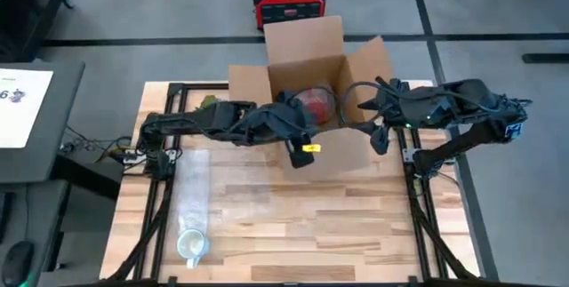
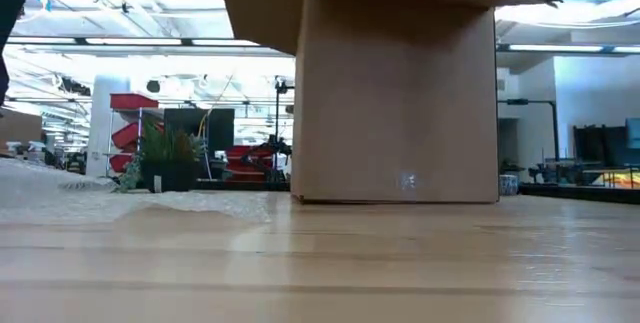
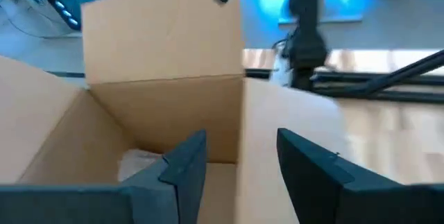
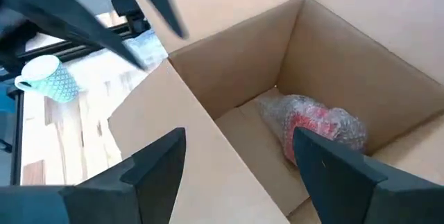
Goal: Wrap mug
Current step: Wrap the white mug with bubble wrap
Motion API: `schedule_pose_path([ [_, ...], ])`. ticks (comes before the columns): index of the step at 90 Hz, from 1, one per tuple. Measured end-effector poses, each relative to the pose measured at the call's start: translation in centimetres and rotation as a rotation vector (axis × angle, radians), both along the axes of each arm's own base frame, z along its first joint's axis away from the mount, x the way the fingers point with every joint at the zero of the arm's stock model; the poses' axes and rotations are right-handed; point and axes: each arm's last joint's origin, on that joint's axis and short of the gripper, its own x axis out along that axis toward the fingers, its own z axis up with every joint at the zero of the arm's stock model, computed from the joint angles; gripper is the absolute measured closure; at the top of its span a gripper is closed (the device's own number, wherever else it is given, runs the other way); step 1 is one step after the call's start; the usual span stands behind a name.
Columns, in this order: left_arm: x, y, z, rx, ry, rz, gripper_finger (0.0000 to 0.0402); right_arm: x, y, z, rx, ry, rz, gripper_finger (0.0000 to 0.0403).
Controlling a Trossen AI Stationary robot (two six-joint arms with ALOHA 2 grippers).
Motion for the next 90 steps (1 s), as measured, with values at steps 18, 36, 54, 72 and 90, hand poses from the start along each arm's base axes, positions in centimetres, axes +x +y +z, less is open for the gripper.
schedule_pose_path([
  [18,-3.0,-5.3,-0.2,-0.201,0.071,-0.010,0.0247,0.2,1.2,0.0,0.007,-0.010,0.068,0.0148],
  [36,-6.2,-10.4,-2.8,-0.396,0.233,0.120,0.0250,1.6,3.8,-0.4,0.028,0.006,0.255,0.0148],
  [54,-7.7,-13.6,-7.5,-0.452,0.313,0.305,0.0282,5.4,7.7,-3.1,0.034,0.103,0.491,0.0148],
  [72,-9.8,-15.2,-10.8,-0.589,0.257,0.419,0.0326,9.9,11.8,-9.7,0.101,0.129,0.640,0.0148],
  [90,-13.1,-15.8,-14.2,-0.729,0.183,0.444,0.0359,13.3,13.6,-15.4,0.139,0.179,0.674,0.0148],
])
